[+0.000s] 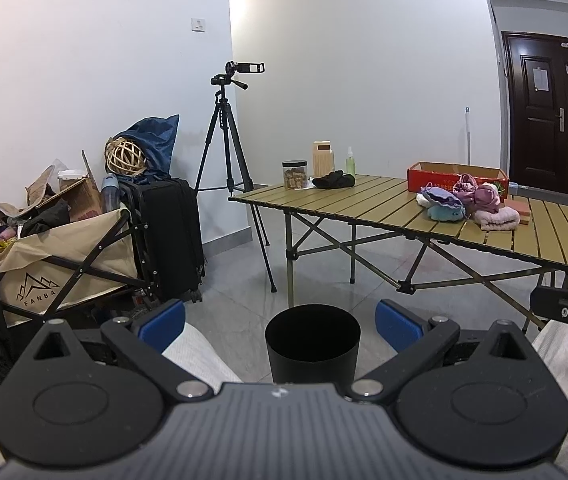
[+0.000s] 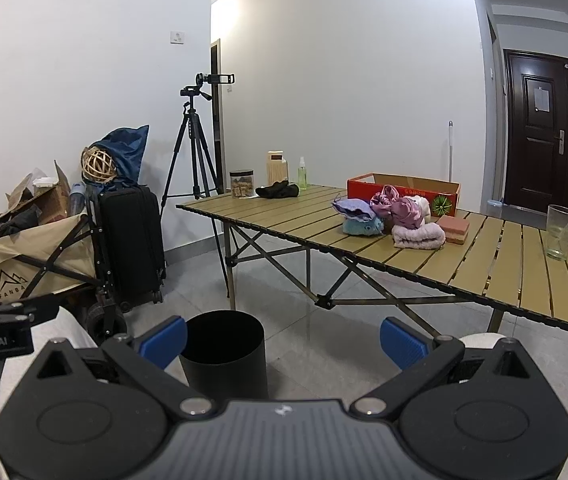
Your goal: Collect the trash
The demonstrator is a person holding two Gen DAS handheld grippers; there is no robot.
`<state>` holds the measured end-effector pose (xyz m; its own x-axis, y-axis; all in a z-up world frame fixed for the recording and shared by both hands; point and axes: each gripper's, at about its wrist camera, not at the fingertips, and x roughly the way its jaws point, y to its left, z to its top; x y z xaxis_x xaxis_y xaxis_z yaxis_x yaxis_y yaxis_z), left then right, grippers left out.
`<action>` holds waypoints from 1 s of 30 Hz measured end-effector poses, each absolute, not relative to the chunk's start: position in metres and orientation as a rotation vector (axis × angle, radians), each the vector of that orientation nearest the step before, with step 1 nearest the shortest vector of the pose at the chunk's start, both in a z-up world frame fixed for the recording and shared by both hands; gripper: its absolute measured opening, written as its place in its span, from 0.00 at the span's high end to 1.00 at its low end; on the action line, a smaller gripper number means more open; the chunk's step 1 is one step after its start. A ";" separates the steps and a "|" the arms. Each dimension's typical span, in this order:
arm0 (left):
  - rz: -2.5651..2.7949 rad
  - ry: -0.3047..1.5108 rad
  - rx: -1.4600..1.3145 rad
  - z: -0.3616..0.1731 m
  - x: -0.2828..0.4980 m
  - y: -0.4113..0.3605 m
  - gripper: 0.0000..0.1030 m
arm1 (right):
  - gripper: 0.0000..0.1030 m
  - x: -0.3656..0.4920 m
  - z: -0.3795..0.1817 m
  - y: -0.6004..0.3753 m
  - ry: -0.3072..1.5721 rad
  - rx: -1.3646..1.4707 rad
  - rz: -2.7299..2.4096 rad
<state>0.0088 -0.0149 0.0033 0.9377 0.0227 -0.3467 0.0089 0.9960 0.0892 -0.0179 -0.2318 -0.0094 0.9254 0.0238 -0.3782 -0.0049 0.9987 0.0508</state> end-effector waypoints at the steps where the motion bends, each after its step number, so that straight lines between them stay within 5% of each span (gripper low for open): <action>1: 0.007 0.357 0.091 0.003 0.012 -0.015 0.00 | 0.00 -0.015 -0.010 -0.233 0.390 0.051 0.014; 17: -0.098 0.363 0.107 0.003 0.147 -0.053 0.00 | 0.00 0.098 -0.010 -0.282 0.332 0.039 -0.036; 30: -0.342 0.369 0.072 0.002 0.327 -0.174 0.00 | 0.00 0.257 -0.021 -0.378 0.299 0.115 -0.217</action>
